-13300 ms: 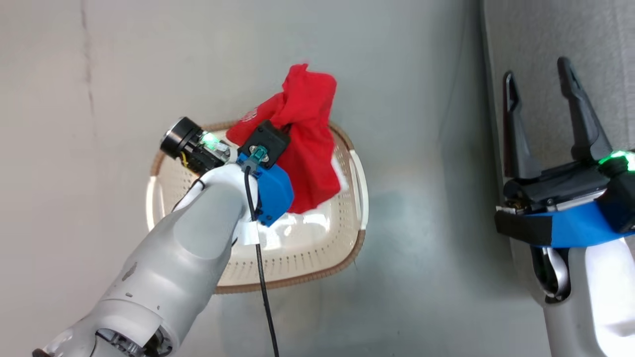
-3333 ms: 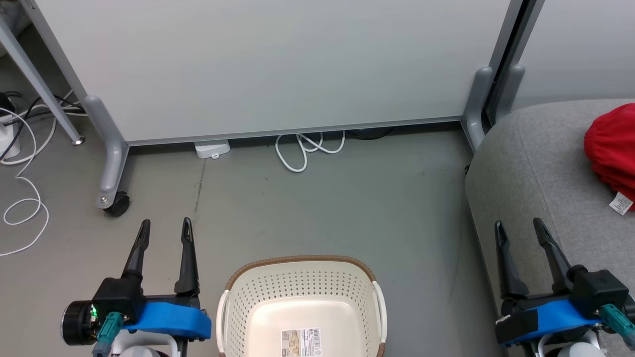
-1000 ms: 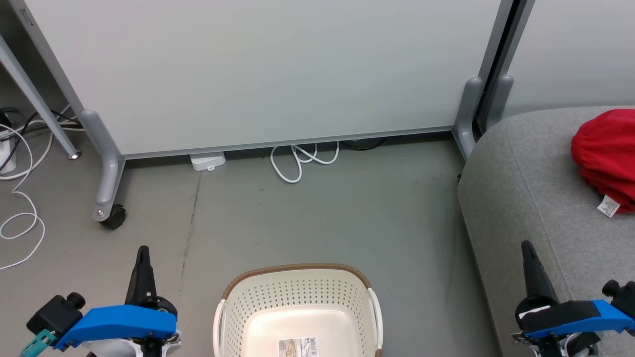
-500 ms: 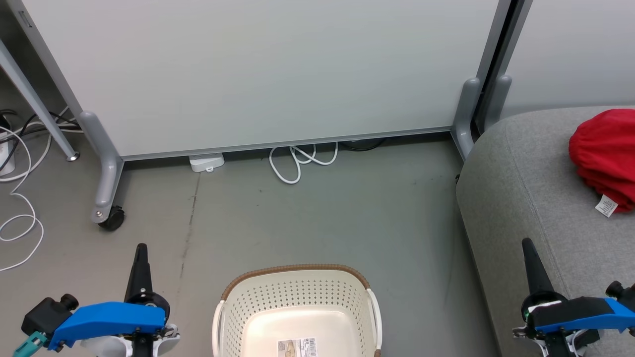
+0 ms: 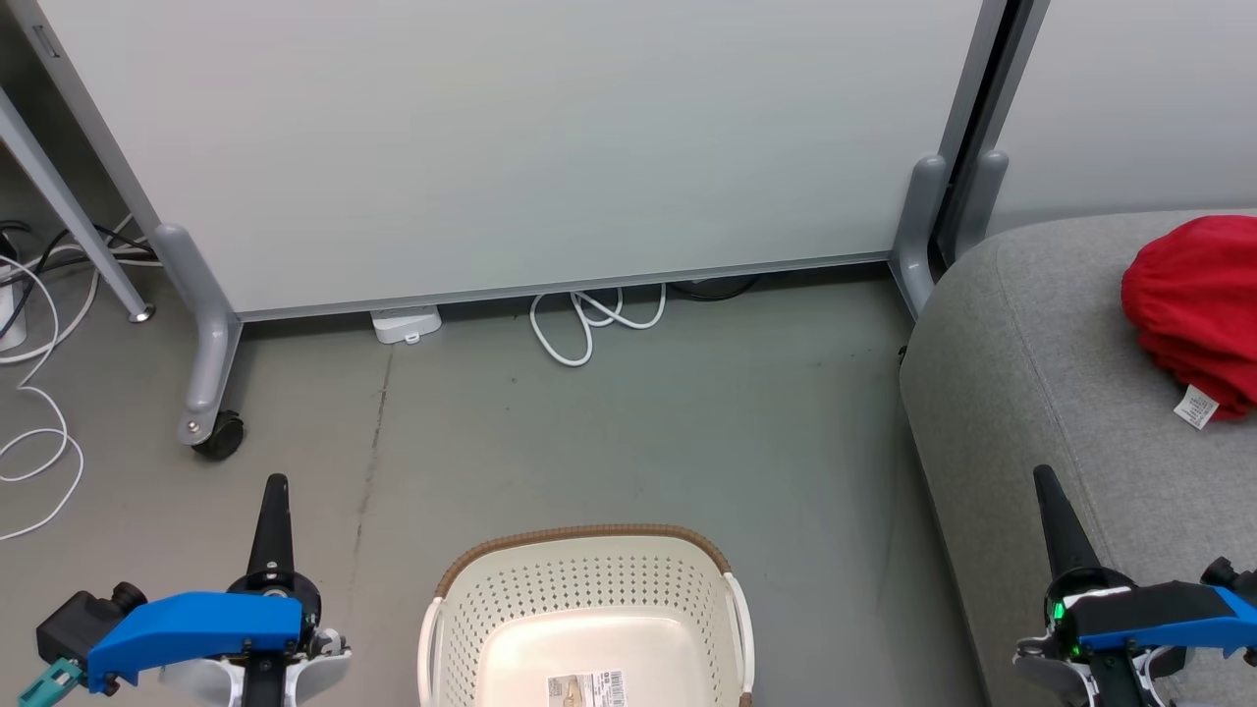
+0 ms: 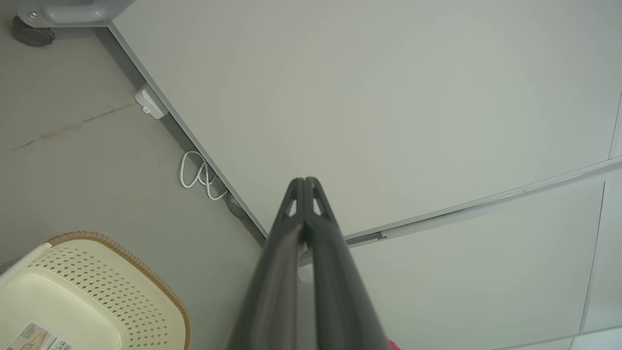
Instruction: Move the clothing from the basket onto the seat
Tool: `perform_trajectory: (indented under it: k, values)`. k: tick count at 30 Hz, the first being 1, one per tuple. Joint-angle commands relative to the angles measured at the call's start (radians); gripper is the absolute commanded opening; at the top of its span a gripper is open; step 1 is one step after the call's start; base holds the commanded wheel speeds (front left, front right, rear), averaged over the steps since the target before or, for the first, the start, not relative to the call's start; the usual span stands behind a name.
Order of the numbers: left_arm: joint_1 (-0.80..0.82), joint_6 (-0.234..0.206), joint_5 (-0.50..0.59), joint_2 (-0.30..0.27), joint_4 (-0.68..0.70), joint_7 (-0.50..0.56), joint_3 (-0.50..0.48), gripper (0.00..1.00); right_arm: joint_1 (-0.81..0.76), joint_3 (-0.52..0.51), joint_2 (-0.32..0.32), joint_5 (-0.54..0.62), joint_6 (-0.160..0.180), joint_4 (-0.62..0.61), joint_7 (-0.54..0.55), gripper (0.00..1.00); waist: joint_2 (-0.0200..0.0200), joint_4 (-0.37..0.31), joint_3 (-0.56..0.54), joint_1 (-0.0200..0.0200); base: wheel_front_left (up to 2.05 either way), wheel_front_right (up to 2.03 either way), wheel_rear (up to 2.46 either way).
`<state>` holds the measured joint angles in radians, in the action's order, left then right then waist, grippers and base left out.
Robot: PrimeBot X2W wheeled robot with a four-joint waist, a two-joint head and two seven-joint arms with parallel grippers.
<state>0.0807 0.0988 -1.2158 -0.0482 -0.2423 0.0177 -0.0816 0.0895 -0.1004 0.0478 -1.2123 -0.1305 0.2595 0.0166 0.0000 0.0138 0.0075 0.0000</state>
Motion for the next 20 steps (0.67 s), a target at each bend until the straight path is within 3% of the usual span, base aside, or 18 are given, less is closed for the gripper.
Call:
perform_trajectory:
  k: [1,20]
  values:
    - [0.021,0.002,-0.022,-0.003,0.012,0.006,-0.005,0.00,0.022,-0.003,0.004,-0.023,0.000,-0.009,0.007,0.00,0.0000,0.000,0.000,0.0000,0.00,0.00,0.00]
    - [0.029,0.003,-0.192,-0.003,0.019,0.049,-0.021,0.00,0.031,-0.010,0.004,-0.194,0.000,-0.008,0.050,0.00,0.0000,-0.006,-0.004,0.0000,0.00,0.00,0.00]
